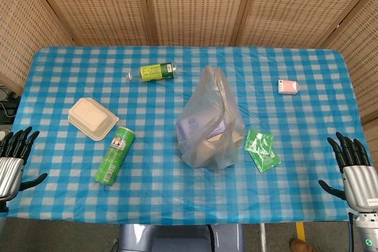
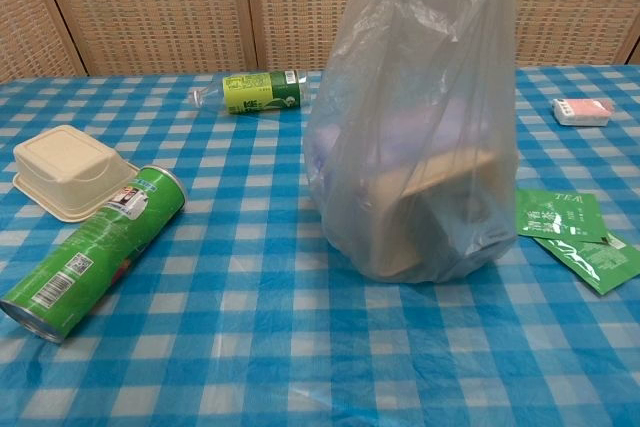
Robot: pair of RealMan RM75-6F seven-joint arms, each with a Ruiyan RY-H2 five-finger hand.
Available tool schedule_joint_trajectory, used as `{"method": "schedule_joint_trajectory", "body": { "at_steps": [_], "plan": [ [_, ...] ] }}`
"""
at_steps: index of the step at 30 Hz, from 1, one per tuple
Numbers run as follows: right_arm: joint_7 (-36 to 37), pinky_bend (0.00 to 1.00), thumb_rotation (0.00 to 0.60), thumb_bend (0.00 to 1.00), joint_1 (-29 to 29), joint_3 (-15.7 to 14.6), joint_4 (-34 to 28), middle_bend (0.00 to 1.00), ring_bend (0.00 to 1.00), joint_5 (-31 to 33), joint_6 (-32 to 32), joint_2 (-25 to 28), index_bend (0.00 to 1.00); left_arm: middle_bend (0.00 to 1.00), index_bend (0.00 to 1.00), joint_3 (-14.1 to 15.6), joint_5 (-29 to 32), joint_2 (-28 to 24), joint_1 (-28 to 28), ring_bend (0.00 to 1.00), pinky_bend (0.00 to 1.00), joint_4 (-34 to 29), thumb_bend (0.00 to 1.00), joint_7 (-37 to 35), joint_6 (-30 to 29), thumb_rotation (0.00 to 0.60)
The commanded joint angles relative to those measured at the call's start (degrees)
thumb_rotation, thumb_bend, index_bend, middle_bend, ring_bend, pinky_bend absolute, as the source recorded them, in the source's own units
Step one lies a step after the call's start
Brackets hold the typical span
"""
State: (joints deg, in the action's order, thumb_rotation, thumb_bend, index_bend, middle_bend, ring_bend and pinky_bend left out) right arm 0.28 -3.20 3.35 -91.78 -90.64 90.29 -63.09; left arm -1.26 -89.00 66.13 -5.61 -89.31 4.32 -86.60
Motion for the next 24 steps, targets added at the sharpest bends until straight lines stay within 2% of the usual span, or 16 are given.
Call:
{"method": "schedule_joint_trajectory", "body": {
  "at_steps": [1,5,9,11,13,16,18,21,22,24],
  "plan": [
    [0.5,0.0,0.6,0.0,-0.2,0.0,0.1,0.0,0.0,0.1,-0.5,0.0,0.0,0.0,0.0,-0.1,0.1,-0.1,0.0,0.0,0.0,-0.1,0.0,-0.2,0.0,0.6],
    [4.1,0.0,0.6,0.0,-1.1,-0.3,0.3,0.0,0.0,-0.5,-2.1,0.7,0.0,0.0,0.0,-0.3,0.0,-0.1,-0.1,0.0,0.0,0.1,0.0,-0.6,-0.3,0.6],
    [16.2,0.0,0.6,0.0,-3.8,0.9,1.5,0.0,0.0,-1.5,-3.9,2.6,0.0,0.0,0.0,-0.7,0.3,0.0,-0.2,0.0,0.0,0.4,0.0,-1.2,-0.3,0.6],
    [25.4,0.0,0.6,0.0,-5.9,1.9,1.7,0.0,0.0,-2.3,-5.2,4.7,0.0,0.0,0.0,-0.9,0.5,0.1,-0.5,0.0,0.0,0.5,0.0,-1.2,0.1,0.6],
    [39.8,0.0,0.6,0.0,-9.2,3.0,1.8,0.0,0.0,-4.5,-6.7,8.3,0.0,0.0,0.0,-1.2,1.2,0.2,-0.9,0.0,0.0,0.6,0.0,-1.0,0.9,0.6],
    [54.8,0.0,0.6,0.0,-13.4,3.9,2.6,0.0,0.0,-6.8,-9.1,12.2,0.0,0.0,0.0,-1.6,2.1,0.5,-1.3,0.0,0.0,0.8,0.0,-0.5,1.7,0.6],
    [63.6,0.0,0.6,0.0,-17.2,5.0,3.4,0.0,0.0,-7.5,-11.7,14.4,0.01,0.0,0.0,-1.8,2.7,0.7,-1.6,0.0,0.0,0.9,0.0,-0.4,2.4,0.6],
    [73.1,0.0,0.6,0.0,-21.9,6.4,3.6,0.0,0.0,-7.3,-15.6,16.6,0.01,0.0,0.0,-2.0,3.4,1.0,-1.9,0.0,0.0,1.1,0.0,0.0,3.1,0.6],
    [78.6,0.0,0.6,0.0,-24.7,7.3,2.9,0.0,0.0,-7.3,-18.0,17.7,0.01,0.0,0.0,-2.4,4.0,1.2,-2.1,0.0,0.0,1.2,0.0,0.1,3.4,0.6],
    [84.5,0.0,0.6,0.0,-27.8,7.3,3.1,0.0,0.0,-8.3,-21.1,19.1,0.02,0.0,0.0,-2.7,4.7,1.4,-2.3,0.0,0.0,1.2,0.0,0.3,3.7,0.6]
  ]
}}
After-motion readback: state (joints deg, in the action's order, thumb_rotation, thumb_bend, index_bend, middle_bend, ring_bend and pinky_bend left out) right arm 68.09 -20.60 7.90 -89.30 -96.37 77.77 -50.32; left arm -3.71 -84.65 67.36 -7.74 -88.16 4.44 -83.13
